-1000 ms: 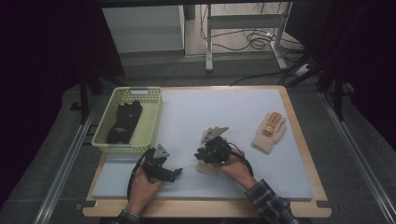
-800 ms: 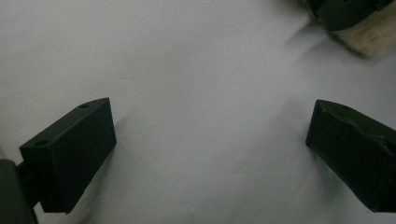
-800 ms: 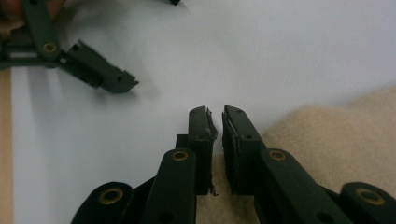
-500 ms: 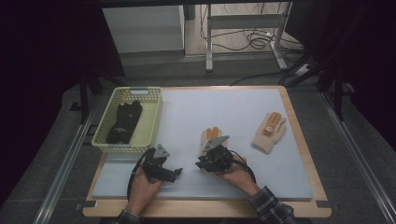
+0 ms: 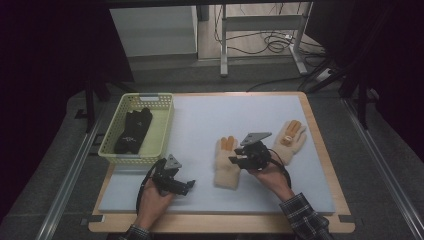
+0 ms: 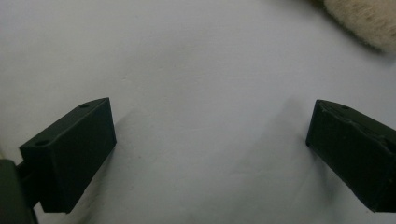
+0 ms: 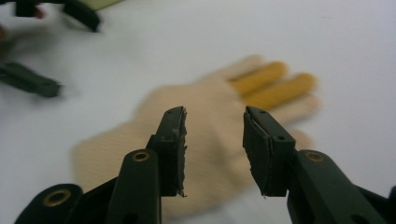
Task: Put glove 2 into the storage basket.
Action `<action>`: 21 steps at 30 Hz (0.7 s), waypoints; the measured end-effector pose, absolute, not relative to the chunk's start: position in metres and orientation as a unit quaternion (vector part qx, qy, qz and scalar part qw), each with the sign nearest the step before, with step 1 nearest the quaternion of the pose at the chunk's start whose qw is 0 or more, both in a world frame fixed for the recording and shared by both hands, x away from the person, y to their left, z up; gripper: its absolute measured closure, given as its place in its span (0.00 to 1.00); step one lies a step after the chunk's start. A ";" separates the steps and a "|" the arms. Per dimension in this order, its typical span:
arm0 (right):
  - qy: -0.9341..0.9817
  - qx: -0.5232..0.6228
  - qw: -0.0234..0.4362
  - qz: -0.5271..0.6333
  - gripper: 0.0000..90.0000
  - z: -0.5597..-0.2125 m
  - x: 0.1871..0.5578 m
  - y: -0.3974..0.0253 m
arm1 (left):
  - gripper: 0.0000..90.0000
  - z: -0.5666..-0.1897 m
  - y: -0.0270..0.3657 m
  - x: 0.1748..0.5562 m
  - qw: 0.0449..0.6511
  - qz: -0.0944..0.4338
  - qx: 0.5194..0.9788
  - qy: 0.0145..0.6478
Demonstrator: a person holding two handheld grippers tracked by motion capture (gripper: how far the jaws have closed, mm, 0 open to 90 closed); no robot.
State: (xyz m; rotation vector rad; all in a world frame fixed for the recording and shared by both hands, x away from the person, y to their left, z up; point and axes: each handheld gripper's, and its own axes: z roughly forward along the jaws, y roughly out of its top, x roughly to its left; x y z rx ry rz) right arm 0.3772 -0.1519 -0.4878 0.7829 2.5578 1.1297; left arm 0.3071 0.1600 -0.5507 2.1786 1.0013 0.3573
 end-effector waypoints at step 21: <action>0.812 0.418 0.220 0.343 0.47 -0.473 0.425 -0.286 | 0.02 -0.551 0.160 0.307 0.351 0.138 0.841 0.387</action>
